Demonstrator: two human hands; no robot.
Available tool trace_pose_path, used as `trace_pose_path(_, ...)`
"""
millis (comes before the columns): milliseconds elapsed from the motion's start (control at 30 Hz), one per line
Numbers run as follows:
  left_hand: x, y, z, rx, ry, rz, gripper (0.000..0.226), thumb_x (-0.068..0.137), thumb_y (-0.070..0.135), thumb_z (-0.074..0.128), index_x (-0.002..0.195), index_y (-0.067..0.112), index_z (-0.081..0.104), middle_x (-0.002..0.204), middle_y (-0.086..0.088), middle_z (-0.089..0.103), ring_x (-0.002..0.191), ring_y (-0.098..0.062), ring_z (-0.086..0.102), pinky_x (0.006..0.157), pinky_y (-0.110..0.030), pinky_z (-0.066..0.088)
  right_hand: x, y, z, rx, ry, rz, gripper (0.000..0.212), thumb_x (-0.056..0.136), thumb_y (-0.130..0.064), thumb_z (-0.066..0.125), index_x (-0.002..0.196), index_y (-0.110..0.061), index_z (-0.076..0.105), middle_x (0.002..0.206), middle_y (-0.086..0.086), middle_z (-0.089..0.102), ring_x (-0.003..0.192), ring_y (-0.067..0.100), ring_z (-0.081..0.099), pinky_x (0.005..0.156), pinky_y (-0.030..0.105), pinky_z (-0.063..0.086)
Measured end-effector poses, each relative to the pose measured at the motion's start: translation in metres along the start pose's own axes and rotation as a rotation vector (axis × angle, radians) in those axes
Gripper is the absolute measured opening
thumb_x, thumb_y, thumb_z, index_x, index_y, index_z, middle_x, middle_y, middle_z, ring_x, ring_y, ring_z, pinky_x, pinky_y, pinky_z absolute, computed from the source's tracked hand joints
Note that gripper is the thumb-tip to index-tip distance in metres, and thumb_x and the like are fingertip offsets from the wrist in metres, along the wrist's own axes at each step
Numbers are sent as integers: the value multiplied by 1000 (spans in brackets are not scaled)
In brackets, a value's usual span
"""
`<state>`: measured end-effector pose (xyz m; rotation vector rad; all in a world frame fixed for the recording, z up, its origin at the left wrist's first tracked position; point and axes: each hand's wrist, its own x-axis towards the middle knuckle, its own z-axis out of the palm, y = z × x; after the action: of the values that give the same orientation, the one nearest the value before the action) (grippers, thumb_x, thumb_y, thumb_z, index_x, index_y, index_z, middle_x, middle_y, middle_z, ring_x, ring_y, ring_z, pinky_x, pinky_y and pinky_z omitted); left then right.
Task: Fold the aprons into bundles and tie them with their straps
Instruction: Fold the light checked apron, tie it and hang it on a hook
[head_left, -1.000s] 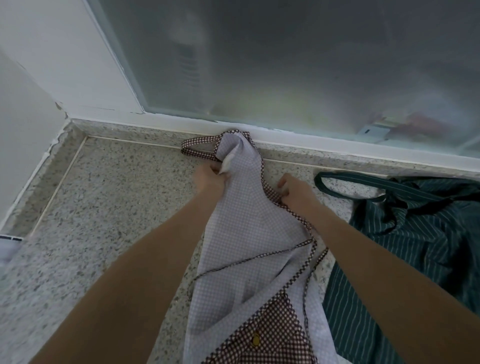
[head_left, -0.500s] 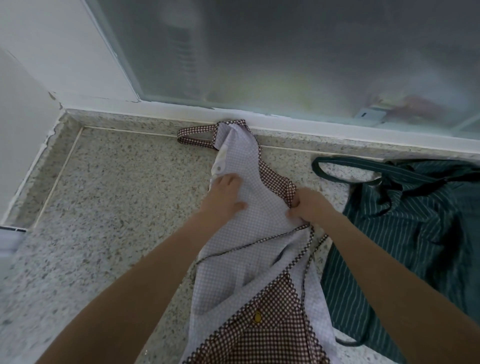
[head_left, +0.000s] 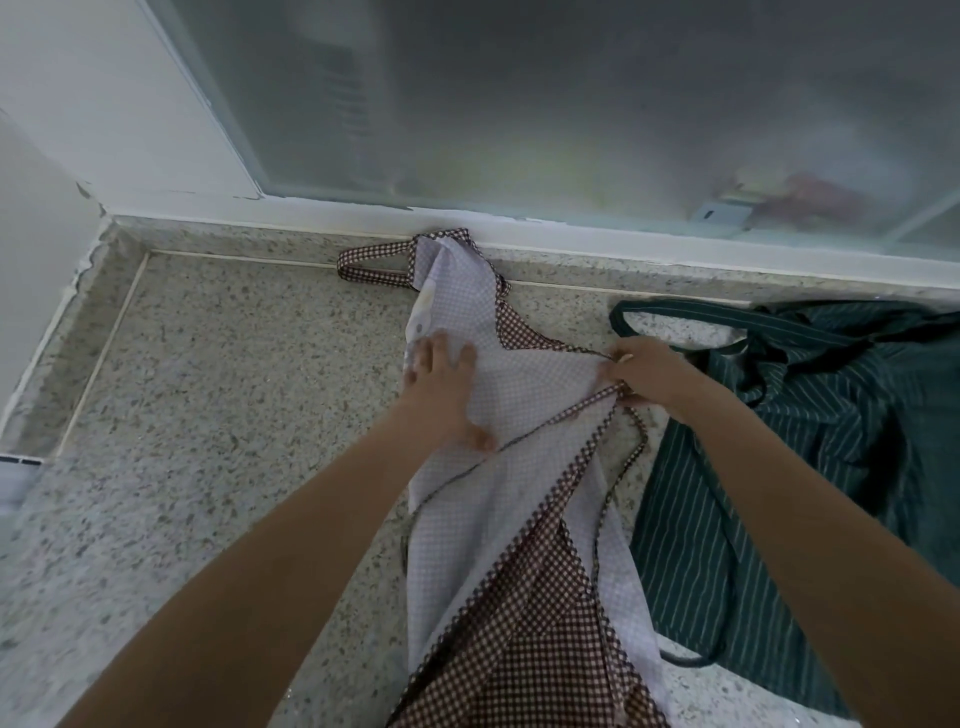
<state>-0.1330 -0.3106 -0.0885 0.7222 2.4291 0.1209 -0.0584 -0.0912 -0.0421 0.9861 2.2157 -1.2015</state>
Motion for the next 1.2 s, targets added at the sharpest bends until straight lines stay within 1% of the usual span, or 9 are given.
trace_pose_path(167,1,2,6,17,-22,-19,136,56,61,79,149,17,-11,152,-19,-25,139,-42,-21,113,-55,1,4,24,23,-314,296,15,23,94,-7,39,107,3,54,109,24,60,100,36,57,70,31,38)
trace_pose_path(367,-5,0,6,34,34,-15,135,56,66,75,149,20,-11,154,-13,-22,142,-37,-17,113,-56,5,-10,38,27,58,349,-1,32,94,-12,47,125,-6,40,110,20,58,77,23,54,57,28,42)
trace_pose_path(533,-42,11,18,-38,278,22,83,80,44,68,145,20,22,153,-8,8,142,-31,13,110,-52,25,-47,48,42,178,462,-55,17,93,-16,51,107,-10,44,112,17,53,85,25,52,63,29,40)
trace_pose_path(633,-69,13,30,-167,267,102,28,94,27,51,113,7,53,118,-10,47,109,-27,49,88,-41,45,-76,56,62,-11,248,-100,3,92,-10,51,90,-8,53,98,14,61,82,22,54,68,25,41)
trace_pose_path(733,-95,21,42,-61,23,169,38,96,41,43,89,6,57,100,-11,54,102,-28,52,85,-34,40,-96,71,90,-151,45,-112,11,90,-14,56,85,-9,48,88,12,56,85,20,50,61,24,35)
trace_pose_path(900,-123,39,50,-43,-194,161,67,79,64,56,120,12,48,136,-18,30,127,-36,31,103,-49,34,-110,89,117,-446,78,33,66,82,-32,68,133,-9,32,135,17,28,129,33,28,101,44,37)
trace_pose_path(1000,-128,34,70,18,-209,192,56,81,43,65,125,19,40,147,-21,6,136,-39,16,107,-62,23,-113,93,114,-457,175,22,22,93,-17,51,110,-3,54,122,15,40,111,31,45,88,41,46)
trace_pose_path(1067,-126,29,80,1,-155,183,46,89,27,56,132,28,39,149,-18,0,136,-40,14,108,-65,19,-117,98,103,-401,223,21,19,95,-16,46,83,-6,56,102,14,51,83,26,54,72,37,51)
trace_pose_path(1200,-118,23,87,-16,-178,131,45,88,21,50,132,28,46,151,-11,-5,133,-39,23,107,-61,26,-125,113,68,-95,485,241,23,96,-17,43,112,-2,48,106,19,58,87,31,57,70,37,46)
